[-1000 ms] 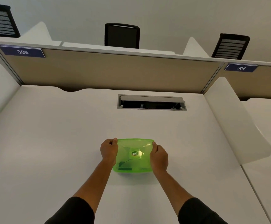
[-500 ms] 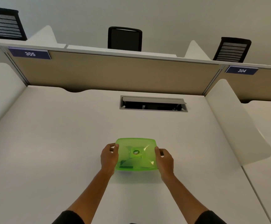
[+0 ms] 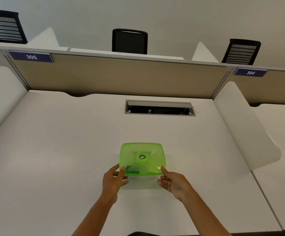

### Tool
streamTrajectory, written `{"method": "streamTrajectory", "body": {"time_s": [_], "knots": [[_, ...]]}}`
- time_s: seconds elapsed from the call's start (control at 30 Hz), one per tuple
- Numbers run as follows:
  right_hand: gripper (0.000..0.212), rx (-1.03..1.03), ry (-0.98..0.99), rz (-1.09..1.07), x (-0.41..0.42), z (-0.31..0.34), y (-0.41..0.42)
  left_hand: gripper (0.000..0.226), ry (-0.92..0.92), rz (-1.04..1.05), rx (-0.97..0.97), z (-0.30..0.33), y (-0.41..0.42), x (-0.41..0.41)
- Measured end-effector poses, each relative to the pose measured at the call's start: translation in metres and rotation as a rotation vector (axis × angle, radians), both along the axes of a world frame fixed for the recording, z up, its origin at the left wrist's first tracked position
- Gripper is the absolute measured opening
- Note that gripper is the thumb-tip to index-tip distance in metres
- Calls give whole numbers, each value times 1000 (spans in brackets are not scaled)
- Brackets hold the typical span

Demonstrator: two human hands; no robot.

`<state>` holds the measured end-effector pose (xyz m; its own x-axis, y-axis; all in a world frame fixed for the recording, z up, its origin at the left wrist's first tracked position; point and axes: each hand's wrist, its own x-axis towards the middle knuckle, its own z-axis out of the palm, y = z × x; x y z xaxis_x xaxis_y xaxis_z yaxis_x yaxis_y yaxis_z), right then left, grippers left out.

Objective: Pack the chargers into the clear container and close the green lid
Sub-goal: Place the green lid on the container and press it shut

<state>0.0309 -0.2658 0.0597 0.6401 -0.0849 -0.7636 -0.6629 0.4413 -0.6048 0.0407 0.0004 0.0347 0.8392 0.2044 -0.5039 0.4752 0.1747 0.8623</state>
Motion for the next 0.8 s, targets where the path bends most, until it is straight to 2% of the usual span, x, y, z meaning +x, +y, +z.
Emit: {"method": "streamTrajectory", "body": {"time_s": [0.23,0.5,0.67,0.8], "knots": [[23,67,44,-132,9,-4,7,40,-21,-11,-89,-2,-2,-1],[22,1,40,-98,12,-10,5,38,-40,-20,-114,-2,-5,1],[29,22,-2,-67,8,-13,1,36,-31,-25,-110,-5,-2,4],[29,-69,-67,-13,8,-12,-3,38,-31,-1,-53,-9,1,5]]}}
